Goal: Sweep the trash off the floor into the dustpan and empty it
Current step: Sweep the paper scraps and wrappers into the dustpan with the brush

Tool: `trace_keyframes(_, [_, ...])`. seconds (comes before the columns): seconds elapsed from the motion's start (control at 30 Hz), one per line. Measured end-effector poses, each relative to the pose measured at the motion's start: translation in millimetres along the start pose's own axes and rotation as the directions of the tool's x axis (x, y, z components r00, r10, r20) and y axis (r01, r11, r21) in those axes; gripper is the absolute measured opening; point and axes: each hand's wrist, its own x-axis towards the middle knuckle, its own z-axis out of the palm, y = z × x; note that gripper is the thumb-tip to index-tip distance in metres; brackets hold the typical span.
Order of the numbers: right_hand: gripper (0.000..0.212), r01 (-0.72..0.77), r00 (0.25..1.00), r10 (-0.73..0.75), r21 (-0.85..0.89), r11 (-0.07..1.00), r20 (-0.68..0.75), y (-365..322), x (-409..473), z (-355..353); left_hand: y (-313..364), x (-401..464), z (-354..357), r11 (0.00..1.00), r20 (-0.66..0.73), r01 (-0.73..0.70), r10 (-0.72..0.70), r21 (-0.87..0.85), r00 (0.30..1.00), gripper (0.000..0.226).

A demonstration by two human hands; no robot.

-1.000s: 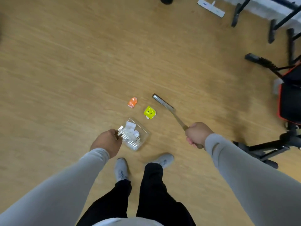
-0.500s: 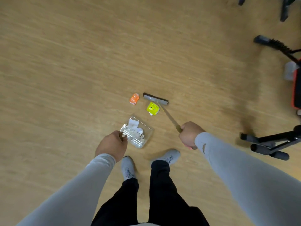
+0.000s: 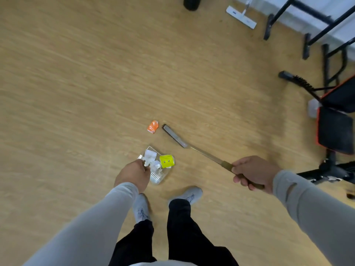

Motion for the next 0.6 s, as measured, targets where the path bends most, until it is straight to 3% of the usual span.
trace_keyframes(0.37, [0.019, -0.065, 0.997, 0.059, 0.133, 0.989, 0.046, 9, 11, 111, -22, -5, -3, 0.999, 0.021, -0.006, 0.007, -0.037, 1.0, 0.024])
trace_keyframes(0.6, [0.021, -0.256, 0.961, 0.179, 0.427, 0.867, 0.211, 17, -22, 48, -13, 0, 2, 0.999, 0.009, -0.036, 0.036, -0.014, 0.999, 0.021])
